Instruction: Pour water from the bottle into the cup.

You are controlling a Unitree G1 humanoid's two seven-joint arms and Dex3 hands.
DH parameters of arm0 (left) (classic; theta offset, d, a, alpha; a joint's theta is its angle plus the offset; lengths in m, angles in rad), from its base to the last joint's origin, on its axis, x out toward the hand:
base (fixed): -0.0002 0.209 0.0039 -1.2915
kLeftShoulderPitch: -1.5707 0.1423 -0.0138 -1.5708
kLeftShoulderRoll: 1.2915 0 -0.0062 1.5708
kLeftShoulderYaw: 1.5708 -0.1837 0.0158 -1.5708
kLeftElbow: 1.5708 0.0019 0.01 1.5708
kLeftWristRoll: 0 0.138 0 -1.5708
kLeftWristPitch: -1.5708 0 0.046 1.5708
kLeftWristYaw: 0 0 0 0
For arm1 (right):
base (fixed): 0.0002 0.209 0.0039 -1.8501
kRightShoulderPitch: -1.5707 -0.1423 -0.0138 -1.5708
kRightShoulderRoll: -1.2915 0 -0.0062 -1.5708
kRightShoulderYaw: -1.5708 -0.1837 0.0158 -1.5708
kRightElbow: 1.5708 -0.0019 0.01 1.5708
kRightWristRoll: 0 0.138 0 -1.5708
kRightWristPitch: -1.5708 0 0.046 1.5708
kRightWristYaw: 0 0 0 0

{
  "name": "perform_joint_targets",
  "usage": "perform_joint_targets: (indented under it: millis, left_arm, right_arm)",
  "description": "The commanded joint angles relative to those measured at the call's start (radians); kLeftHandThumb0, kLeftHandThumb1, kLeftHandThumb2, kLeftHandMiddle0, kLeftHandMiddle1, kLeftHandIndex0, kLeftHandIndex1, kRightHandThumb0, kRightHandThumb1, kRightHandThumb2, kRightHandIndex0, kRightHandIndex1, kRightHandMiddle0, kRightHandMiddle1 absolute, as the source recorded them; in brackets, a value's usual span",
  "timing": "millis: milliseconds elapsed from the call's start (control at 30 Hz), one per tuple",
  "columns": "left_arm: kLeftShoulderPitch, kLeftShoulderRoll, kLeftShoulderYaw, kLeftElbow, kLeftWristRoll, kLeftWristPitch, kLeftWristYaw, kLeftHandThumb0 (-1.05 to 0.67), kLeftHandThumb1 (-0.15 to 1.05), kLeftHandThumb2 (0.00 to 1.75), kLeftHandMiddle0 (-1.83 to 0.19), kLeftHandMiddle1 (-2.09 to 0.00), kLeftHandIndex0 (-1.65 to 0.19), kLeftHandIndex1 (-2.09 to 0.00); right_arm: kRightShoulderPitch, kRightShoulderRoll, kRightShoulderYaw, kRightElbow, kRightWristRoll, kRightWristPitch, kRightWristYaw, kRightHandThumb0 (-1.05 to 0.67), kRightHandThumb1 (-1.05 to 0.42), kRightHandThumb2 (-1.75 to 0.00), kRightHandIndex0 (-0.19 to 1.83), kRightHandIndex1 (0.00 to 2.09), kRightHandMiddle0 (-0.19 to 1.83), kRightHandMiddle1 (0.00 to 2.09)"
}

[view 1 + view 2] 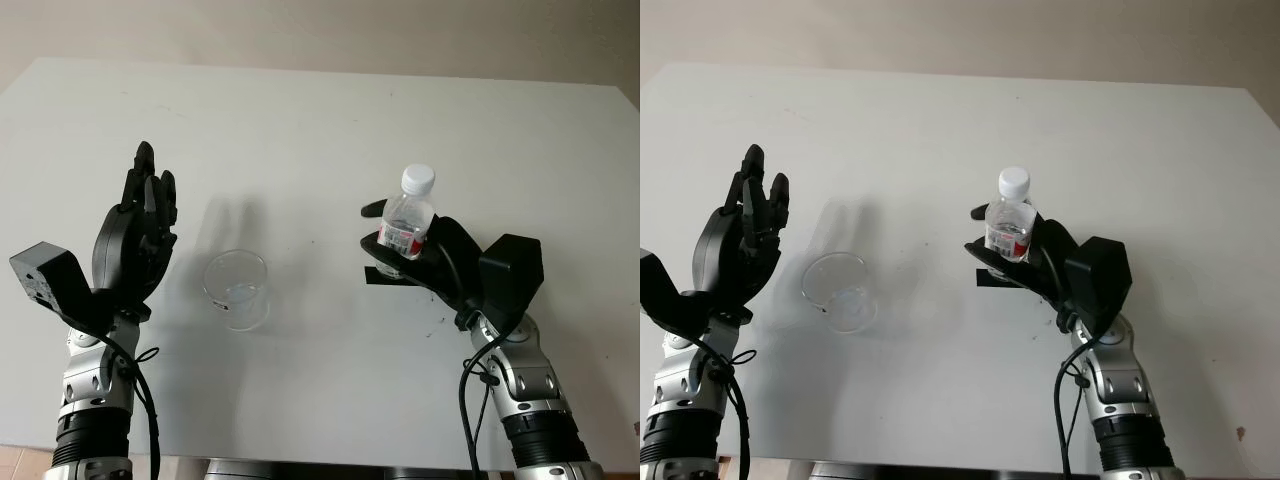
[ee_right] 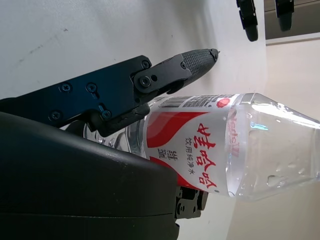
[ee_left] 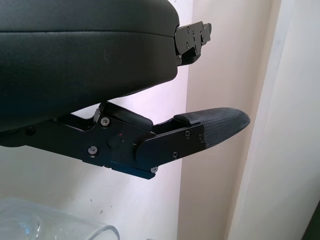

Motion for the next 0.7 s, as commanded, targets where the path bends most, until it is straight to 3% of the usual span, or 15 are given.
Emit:
perform_joint_targets:
  millis: [0, 67, 300, 667]
  left_arm:
    - [-0.018, 0.012, 0.006, 0.007, -0.001, -0.015, -0.009, -0.76, 1.05, 0.67, 0.19, 0.00, 0.19, 0.00]
    - [-0.021, 0.013, 0.008, 0.014, -0.009, -0.020, -0.023, -0.76, 1.05, 0.67, 0.19, 0.00, 0.19, 0.00]
    - [-0.027, 0.011, 0.011, 0.023, -0.013, -0.024, -0.025, -0.75, 1.05, 0.68, 0.19, 0.00, 0.19, 0.00]
    - [-0.038, 0.007, 0.002, 0.041, 0.000, -0.031, -0.012, -0.76, 1.05, 0.68, 0.19, 0.00, 0.19, 0.00]
  right_arm:
    - [0.049, 0.005, 0.008, 0.027, -0.008, 0.019, -0.005, -0.71, -0.93, -0.05, -0.04, 0.28, -0.08, 0.47]
    - [0.054, 0.010, 0.004, 0.025, -0.006, 0.017, -0.011, -0.73, -0.92, -0.05, -0.05, 0.14, -0.10, 0.33]
    - [0.061, 0.027, -0.024, 0.069, 0.023, -0.055, -0.008, -0.77, -0.89, -0.05, -0.19, 0.01, -0.19, 0.16]
    - [0.037, 0.051, -0.034, 0.211, -0.091, -0.417, -0.172, -0.96, -0.91, -0.06, -0.19, 0.00, -0.19, 0.00]
